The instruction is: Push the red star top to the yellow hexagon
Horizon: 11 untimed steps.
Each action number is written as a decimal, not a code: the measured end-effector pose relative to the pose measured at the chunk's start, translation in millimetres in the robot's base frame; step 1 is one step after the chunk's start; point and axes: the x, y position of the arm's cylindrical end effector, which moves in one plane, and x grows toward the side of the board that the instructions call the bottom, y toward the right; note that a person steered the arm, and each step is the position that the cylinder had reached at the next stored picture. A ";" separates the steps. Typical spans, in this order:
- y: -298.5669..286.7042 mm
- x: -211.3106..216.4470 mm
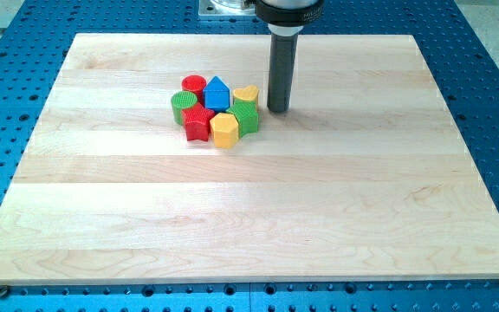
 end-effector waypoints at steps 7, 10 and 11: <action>-223.6 117.3; -114.8 41.1; -25.9 69.3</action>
